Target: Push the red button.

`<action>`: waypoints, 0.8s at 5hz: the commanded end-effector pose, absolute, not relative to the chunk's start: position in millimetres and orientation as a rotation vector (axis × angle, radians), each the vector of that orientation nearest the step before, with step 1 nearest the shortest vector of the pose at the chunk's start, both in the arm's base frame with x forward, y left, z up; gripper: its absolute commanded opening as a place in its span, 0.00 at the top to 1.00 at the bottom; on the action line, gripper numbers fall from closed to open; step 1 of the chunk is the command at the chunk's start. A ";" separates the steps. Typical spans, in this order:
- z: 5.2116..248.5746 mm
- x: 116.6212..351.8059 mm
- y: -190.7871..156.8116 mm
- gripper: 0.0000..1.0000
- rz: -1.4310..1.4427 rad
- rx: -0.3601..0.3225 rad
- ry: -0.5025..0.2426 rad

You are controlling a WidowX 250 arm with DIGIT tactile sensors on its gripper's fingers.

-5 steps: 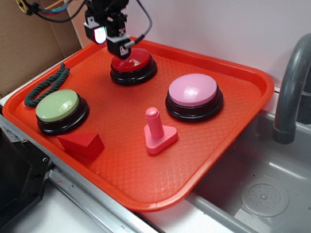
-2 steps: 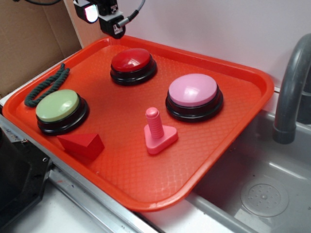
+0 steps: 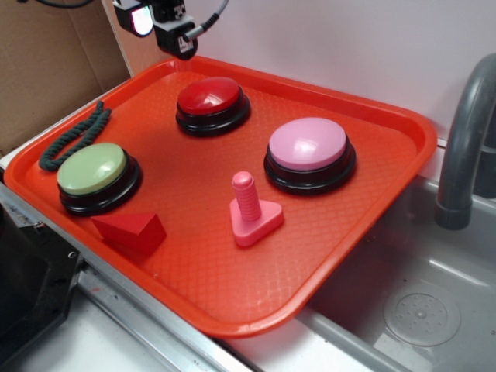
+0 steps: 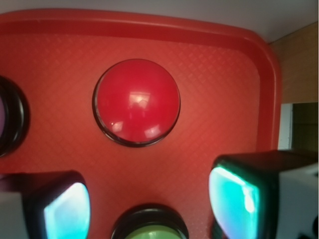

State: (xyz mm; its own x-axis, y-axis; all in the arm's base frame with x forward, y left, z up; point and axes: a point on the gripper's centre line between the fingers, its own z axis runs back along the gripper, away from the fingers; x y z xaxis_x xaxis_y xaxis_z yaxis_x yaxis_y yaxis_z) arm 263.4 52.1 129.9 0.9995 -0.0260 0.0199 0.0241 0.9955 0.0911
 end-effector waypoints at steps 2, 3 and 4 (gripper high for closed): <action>158.7 266.0 54.3 0.00 -0.023 0.106 -0.074; 161.1 263.7 51.3 0.00 -0.030 0.114 -0.086; 161.5 260.0 48.0 0.00 -0.045 0.122 -0.101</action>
